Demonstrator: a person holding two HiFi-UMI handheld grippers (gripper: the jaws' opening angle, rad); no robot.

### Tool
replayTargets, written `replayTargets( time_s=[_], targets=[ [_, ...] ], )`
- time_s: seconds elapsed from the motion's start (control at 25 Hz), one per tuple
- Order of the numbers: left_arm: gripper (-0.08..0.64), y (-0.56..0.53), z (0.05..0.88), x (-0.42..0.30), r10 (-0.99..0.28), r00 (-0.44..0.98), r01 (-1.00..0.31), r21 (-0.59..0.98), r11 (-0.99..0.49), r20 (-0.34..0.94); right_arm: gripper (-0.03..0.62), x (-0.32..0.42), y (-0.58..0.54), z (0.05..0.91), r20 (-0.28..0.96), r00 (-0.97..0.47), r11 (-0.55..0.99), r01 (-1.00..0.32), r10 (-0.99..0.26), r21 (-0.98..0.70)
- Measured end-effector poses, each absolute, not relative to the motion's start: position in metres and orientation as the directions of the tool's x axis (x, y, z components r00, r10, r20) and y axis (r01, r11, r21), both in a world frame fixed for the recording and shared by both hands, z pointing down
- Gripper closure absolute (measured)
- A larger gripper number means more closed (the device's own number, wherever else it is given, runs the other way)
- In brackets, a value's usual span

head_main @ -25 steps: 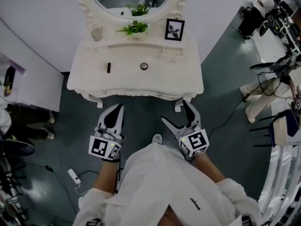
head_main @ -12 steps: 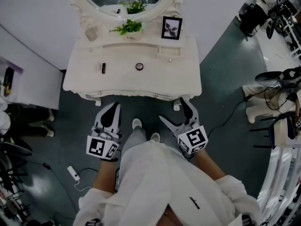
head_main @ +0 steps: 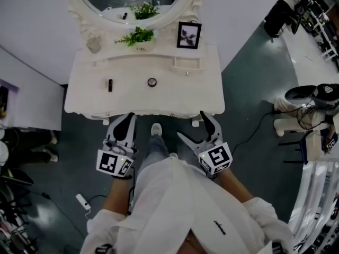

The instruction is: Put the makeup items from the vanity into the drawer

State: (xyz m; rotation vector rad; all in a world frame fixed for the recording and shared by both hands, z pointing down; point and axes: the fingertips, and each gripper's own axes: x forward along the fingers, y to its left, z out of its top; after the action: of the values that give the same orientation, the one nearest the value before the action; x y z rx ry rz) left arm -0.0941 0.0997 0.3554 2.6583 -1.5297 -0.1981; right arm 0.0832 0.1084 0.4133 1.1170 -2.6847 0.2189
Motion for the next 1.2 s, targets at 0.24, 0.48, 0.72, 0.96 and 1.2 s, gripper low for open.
replayTargets(
  time_s=[0.24, 0.48, 0.72, 0.96, 1.2],
  targets=[
    [0.534, 0.033, 0.362, -0.101, -0.849, 0.525, -0.839, 0.131, -0.528, -0.059, 0.147, 0.065, 0.054, 0.414, 0.273, -0.679, 0.695, -0.718, -0.682, -0.050],
    [0.534, -0.039, 0.376, -0.112, -0.827, 0.561, -0.819, 0.129, -0.559, -0.030, 0.147, 0.031, -0.006, 0.428, 0.312, -0.682, 0.708, -0.705, -0.662, -0.038],
    [0.534, -0.095, 0.403, -0.128, -0.807, 0.590, -0.800, 0.150, -0.581, 0.019, 0.147, -0.006, -0.058, 0.461, 0.379, -0.681, 0.732, -0.681, -0.627, -0.013],
    [0.534, -0.128, 0.453, -0.131, -0.767, 0.631, -0.773, 0.174, -0.610, 0.114, 0.147, -0.034, -0.087, 0.503, 0.460, -0.677, 0.753, -0.657, -0.575, -0.025],
    [0.534, -0.154, 0.507, -0.131, -0.731, 0.644, -0.765, 0.195, -0.614, 0.225, 0.147, -0.056, -0.115, 0.532, 0.515, -0.652, 0.756, -0.655, -0.556, -0.012]
  ],
)
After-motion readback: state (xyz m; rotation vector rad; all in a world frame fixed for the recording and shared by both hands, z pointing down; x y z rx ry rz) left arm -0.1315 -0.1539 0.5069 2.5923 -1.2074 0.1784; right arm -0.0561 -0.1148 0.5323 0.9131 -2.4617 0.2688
